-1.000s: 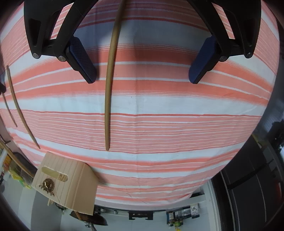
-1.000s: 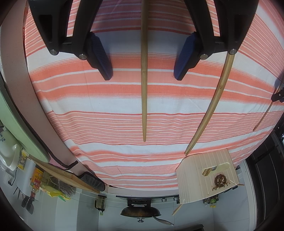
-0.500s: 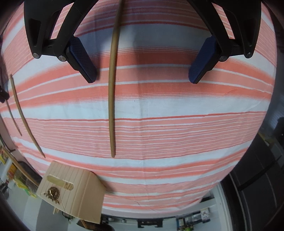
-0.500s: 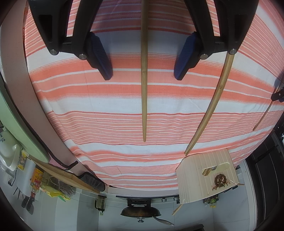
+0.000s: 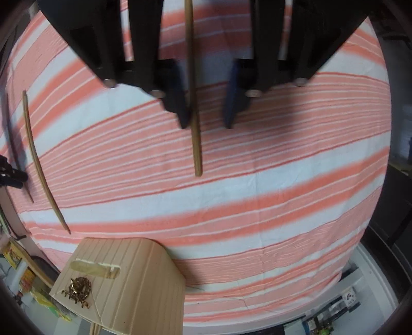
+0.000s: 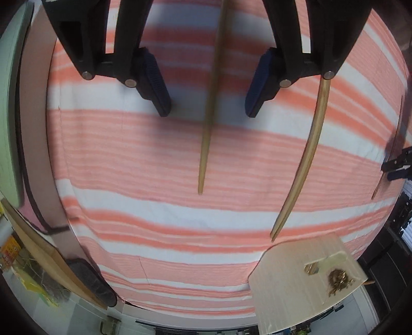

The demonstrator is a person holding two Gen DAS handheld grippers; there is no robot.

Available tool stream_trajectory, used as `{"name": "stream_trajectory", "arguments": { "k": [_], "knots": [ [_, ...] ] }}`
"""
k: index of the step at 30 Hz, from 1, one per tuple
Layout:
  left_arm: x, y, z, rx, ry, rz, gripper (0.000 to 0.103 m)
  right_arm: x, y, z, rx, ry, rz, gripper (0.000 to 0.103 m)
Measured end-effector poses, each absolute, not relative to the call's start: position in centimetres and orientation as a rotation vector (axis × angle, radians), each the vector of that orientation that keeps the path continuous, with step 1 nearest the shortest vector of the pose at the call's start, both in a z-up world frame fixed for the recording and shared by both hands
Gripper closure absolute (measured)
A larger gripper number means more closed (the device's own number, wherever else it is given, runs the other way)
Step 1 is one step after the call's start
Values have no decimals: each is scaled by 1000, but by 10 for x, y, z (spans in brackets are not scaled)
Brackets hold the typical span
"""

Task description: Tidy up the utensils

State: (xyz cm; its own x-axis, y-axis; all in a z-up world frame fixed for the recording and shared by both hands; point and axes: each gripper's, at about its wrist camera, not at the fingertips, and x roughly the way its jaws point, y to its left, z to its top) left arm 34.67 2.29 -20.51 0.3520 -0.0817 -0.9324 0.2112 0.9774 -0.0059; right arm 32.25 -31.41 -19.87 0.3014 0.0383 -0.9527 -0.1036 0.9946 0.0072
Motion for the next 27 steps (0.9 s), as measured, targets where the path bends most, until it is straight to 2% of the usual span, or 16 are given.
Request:
{"name": "stream_trajectory", "arguments": {
  "k": [1,2,5,12,16,21,27],
  "knots": [
    [349,21,-205,110,1189,-179,99,332,-312,-199,-51,1254,90,69],
    [348,21,-203,106,1172,-169,99,338,-311,-198,-43,1249,79,97],
    [332,29,-182,46,1083,-202,99,338,-309,-176,3,1187,65,97],
    [268,48,-73,-53,787,-345,99,269,-295,-47,62,882,241,97],
    [253,56,-24,-123,673,-401,99,245,-283,-5,18,773,268,97],
    [265,67,48,-226,512,-425,99,263,-273,45,-19,623,256,97],
    [323,57,139,-272,302,-312,99,322,-245,121,-111,400,230,97]
  ]
}}
